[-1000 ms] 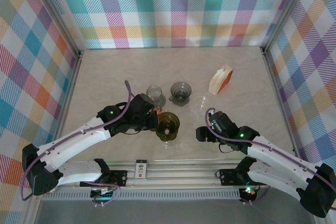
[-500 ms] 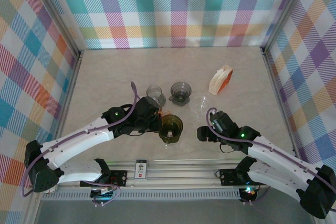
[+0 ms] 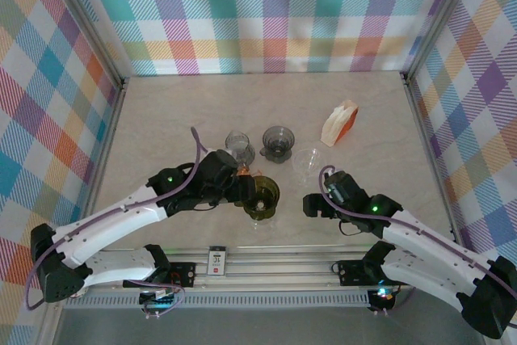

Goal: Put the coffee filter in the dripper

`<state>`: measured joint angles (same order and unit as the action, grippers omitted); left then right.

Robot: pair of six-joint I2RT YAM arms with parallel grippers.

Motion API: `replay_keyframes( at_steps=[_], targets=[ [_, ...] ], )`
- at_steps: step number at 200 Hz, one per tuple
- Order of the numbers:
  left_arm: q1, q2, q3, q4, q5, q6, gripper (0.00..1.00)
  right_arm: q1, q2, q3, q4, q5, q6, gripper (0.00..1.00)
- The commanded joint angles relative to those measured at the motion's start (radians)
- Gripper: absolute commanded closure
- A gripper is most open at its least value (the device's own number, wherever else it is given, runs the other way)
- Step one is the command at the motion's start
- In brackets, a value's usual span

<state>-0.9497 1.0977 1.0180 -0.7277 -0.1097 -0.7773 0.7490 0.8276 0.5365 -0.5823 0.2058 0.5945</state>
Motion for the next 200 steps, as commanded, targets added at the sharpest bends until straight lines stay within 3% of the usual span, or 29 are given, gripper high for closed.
replay_keyframes(
  at_steps=[1,16,54,78,98,115,122,153,200],
  targets=[
    [-0.01,-0.051,0.039,-0.025,-0.089,-0.004,0.19,-0.022,0.006,0.08,-0.016,0.032,-0.015,0.07],
    [-0.01,-0.082,0.046,-0.037,-0.144,0.0,0.0,-0.064,0.044,0.143,-0.019,0.033,-0.05,0.07],
    [-0.009,-0.136,0.024,-0.05,-0.252,0.002,0.0,-0.271,0.177,0.311,-0.012,-0.022,-0.117,0.11],
    [-0.009,-0.161,-0.016,-0.037,-0.285,-0.003,0.0,-0.414,0.302,0.414,0.009,-0.07,-0.107,0.22],
    [-0.009,-0.177,-0.057,-0.02,-0.287,-0.007,0.0,-0.478,0.432,0.496,0.026,-0.075,-0.09,0.3],
    [-0.01,-0.19,-0.083,-0.016,-0.289,-0.009,0.0,-0.51,0.545,0.571,0.016,-0.061,-0.074,0.31],
    [-0.009,-0.196,-0.093,-0.016,-0.291,-0.008,0.0,-0.52,0.59,0.597,0.014,-0.053,-0.059,0.29],
    [-0.009,-0.232,-0.138,0.012,-0.288,0.002,0.0,-0.537,0.745,0.695,0.043,-0.06,-0.039,0.0],
    [-0.009,-0.282,-0.193,0.031,-0.295,0.015,0.0,-0.537,0.944,0.881,-0.003,0.038,0.014,0.01]
  ],
)
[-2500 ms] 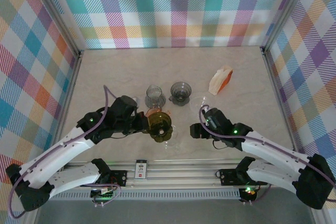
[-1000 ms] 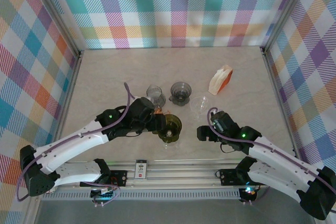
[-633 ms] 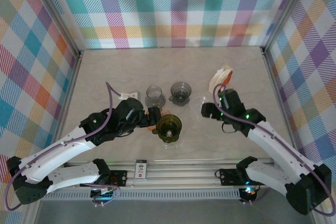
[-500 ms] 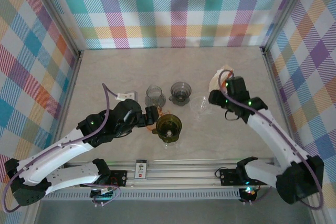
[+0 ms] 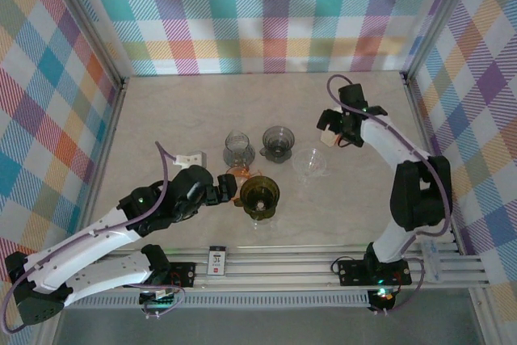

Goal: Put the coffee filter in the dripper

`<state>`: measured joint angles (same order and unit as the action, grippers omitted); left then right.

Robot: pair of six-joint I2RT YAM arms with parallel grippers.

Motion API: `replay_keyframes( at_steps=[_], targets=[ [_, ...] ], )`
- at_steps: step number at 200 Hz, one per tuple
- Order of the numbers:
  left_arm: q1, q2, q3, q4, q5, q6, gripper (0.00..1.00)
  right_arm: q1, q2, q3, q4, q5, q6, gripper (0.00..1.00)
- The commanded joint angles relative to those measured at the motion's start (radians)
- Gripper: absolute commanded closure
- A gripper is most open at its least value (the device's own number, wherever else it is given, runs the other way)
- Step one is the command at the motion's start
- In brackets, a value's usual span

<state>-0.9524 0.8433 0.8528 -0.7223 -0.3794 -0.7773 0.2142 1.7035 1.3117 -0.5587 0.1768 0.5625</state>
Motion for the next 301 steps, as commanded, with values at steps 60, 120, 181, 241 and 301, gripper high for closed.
replay_keyframes(
  at_steps=[60,120,181,241,301],
  targets=[
    [-0.005,-0.076,-0.074,0.051,-0.038,0.019,0.0,-0.011,0.26,0.298,-0.127,0.155,0.107,0.01],
    [-0.005,-0.078,-0.086,0.056,-0.054,0.017,0.0,-0.018,0.371,0.376,-0.153,0.167,0.105,0.01],
    [-0.005,-0.088,-0.079,0.045,-0.074,0.016,0.0,-0.065,0.35,0.28,-0.036,0.091,-0.032,0.09],
    [-0.005,-0.084,-0.083,0.046,-0.082,-0.006,0.0,-0.123,0.285,0.171,0.101,-0.048,-0.256,0.19],
    [-0.005,-0.078,-0.086,0.05,-0.078,-0.018,0.0,-0.128,0.26,0.08,0.184,-0.193,-0.524,0.32]
  ],
)
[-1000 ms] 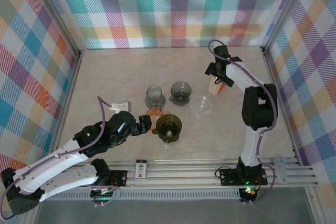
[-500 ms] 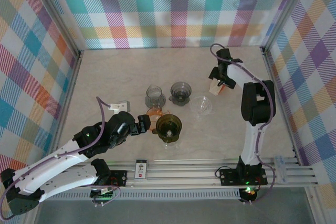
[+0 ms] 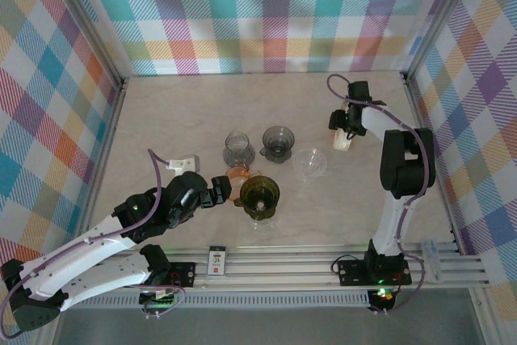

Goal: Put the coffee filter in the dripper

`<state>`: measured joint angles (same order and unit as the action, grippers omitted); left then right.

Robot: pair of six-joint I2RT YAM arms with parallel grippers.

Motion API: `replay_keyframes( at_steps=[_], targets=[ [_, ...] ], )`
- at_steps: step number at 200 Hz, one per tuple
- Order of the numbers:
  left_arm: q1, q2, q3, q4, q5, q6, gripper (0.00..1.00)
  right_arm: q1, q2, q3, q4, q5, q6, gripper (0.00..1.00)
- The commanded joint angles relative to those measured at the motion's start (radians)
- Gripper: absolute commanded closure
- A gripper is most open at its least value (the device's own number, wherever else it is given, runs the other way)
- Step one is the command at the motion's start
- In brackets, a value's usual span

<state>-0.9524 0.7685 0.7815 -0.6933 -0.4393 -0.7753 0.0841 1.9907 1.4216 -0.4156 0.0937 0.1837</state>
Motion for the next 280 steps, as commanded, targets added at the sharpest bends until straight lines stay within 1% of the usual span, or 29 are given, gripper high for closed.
replay_keyframes(
  at_steps=[1,32,44,51,66,83,108,121,145,180,190,197,208,223,246,265,280],
  targets=[
    [-0.005,-0.003,-0.014,0.021,-0.018,-0.02,0.0,0.002,-0.028,-0.029,0.042,-0.114,-0.148,0.33],
    [-0.006,-0.001,-0.017,0.024,-0.016,-0.022,0.0,0.002,-0.05,-0.058,0.064,-0.185,-0.207,0.37],
    [-0.006,-0.001,-0.017,0.026,-0.016,-0.025,0.0,0.002,-0.047,-0.057,0.052,-0.194,-0.221,0.37],
    [-0.005,-0.001,-0.017,0.027,-0.015,-0.025,0.0,0.001,-0.044,-0.055,0.046,-0.181,-0.221,0.34],
    [-0.005,0.001,-0.017,0.029,-0.013,-0.024,0.0,-0.001,-0.044,-0.053,0.038,-0.164,-0.207,0.2],
    [-0.006,0.007,-0.018,0.029,-0.013,-0.022,0.0,0.0,-0.054,-0.058,0.038,-0.151,-0.186,0.13],
    [-0.005,0.012,-0.019,0.032,-0.013,-0.022,0.0,0.0,-0.089,-0.073,0.042,-0.126,-0.156,0.09],
    [-0.005,0.012,-0.021,0.037,-0.014,-0.02,0.0,0.001,-0.123,-0.097,0.057,-0.135,-0.137,0.08],
    [-0.005,0.011,-0.027,0.048,-0.01,-0.019,0.0,0.008,-0.209,-0.15,0.087,-0.158,-0.093,0.06],
    [-0.005,0.011,-0.035,0.056,-0.007,-0.022,0.0,0.038,-0.356,-0.226,0.088,-0.117,-0.022,0.06],
    [-0.005,0.009,-0.038,0.057,-0.006,-0.026,0.0,0.044,-0.402,-0.247,0.081,-0.105,0.016,0.08],
    [-0.005,0.008,-0.04,0.058,-0.008,-0.028,0.0,0.049,-0.434,-0.263,0.081,-0.104,0.042,0.12],
    [-0.005,0.004,-0.049,0.062,-0.011,-0.032,0.0,0.056,-0.464,-0.271,0.06,-0.102,0.085,0.22],
    [-0.006,-0.001,-0.058,0.069,-0.017,-0.036,0.0,0.074,-0.461,-0.253,0.021,-0.086,0.136,0.38],
    [-0.005,-0.003,-0.063,0.065,-0.029,-0.037,0.0,0.092,-0.415,-0.211,-0.032,-0.04,0.188,0.53],
    [-0.006,-0.005,-0.061,0.052,-0.036,-0.037,0.0,0.092,-0.375,-0.181,-0.04,-0.021,0.218,0.6],
    [-0.005,-0.013,-0.062,0.043,-0.042,-0.039,0.0,0.095,-0.344,-0.158,-0.037,-0.014,0.22,0.62]
  ],
)
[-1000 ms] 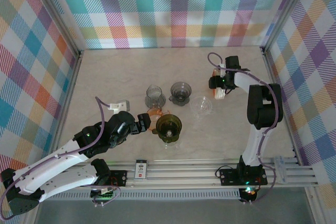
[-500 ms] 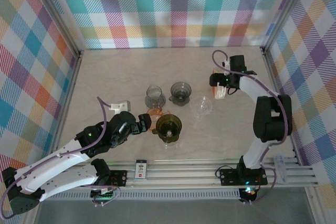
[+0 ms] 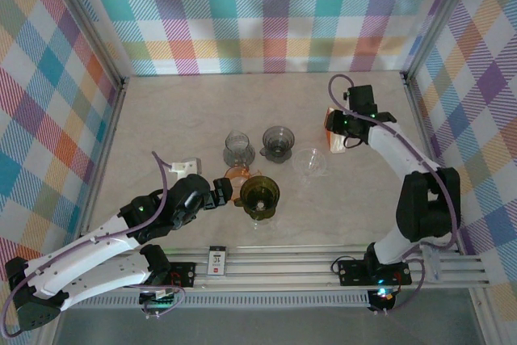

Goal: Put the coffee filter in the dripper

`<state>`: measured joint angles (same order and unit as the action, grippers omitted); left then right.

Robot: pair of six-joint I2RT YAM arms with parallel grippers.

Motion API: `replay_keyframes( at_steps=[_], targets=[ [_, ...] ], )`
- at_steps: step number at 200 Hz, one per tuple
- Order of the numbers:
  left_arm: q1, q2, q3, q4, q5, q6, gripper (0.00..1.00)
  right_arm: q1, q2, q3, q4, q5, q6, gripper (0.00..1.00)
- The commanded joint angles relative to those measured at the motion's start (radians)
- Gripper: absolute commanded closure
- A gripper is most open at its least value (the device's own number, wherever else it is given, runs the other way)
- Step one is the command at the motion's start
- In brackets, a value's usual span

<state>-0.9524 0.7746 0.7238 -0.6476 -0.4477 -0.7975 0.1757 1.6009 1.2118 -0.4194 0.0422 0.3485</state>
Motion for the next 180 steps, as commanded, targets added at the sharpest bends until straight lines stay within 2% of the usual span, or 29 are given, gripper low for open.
replay_keyframes(
  at_steps=[1,81,180],
  targets=[
    [-0.005,-0.019,-0.004,-0.004,-0.033,-0.016,0.0,0.003,0.048,0.054,-0.033,0.038,0.055,0.62],
    [-0.005,-0.034,-0.018,-0.007,-0.043,-0.027,0.0,0.015,0.163,0.163,-0.063,0.047,0.024,0.67],
    [-0.005,-0.029,-0.017,-0.006,-0.052,-0.033,0.0,0.024,0.231,0.198,-0.087,0.09,0.013,0.76]
  ],
)
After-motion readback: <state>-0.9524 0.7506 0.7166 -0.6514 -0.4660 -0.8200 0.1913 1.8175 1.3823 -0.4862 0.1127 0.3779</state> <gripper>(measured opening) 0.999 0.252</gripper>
